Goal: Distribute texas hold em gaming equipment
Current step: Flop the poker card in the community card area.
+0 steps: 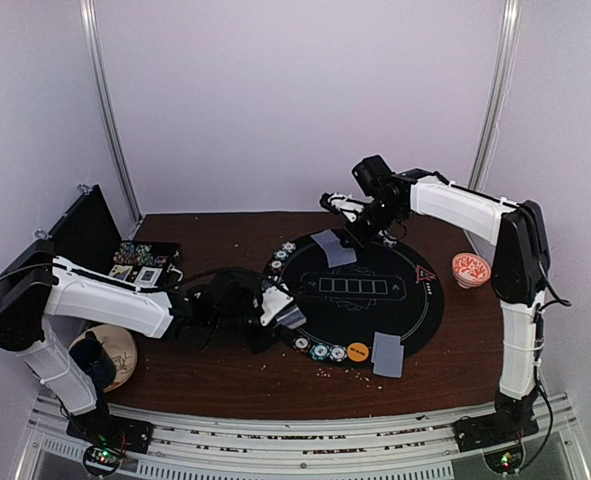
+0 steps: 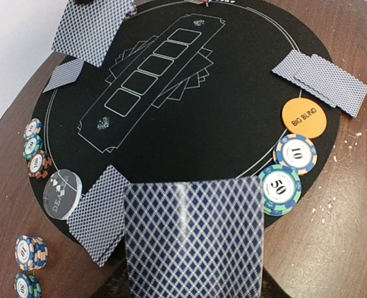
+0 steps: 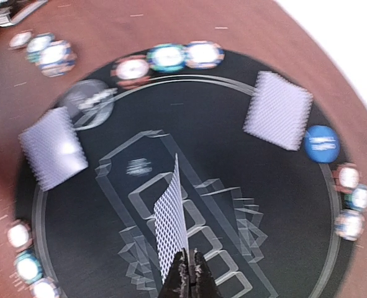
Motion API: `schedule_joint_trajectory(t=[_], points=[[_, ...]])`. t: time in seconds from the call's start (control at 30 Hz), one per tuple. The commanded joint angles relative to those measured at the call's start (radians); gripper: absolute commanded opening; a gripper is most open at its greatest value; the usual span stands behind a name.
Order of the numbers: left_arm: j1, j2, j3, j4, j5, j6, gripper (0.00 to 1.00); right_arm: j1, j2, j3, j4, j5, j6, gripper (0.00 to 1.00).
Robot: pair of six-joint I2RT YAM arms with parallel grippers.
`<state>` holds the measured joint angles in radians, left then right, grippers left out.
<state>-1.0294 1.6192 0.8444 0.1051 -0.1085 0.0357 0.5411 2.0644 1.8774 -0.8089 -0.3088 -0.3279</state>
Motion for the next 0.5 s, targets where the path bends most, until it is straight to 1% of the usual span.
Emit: schedule_joint_trajectory(t=[0.0,0.07,0.27,0.37,0.47], points=[[-0.006,-0.034,0.007,0.059,-0.019,0.007,0.18,0.036,0.015,-0.012,0.116,0.337,0.033,0.00],[-0.006,-0.038,0.007,0.058,-0.029,0.006,0.18,0.049,0.040,-0.014,0.149,0.420,0.030,0.00],[-0.005,-0.044,0.007,0.049,-0.085,0.001,0.18,0.092,0.096,-0.032,0.236,0.548,0.024,0.00],[-0.002,-0.049,0.007,0.041,-0.122,-0.006,0.18,0.119,0.134,-0.029,0.248,0.583,0.019,0.00],[0.005,-0.063,0.003,0.037,-0.152,-0.018,0.18,0.131,0.162,-0.024,0.268,0.584,0.029,0.00]])
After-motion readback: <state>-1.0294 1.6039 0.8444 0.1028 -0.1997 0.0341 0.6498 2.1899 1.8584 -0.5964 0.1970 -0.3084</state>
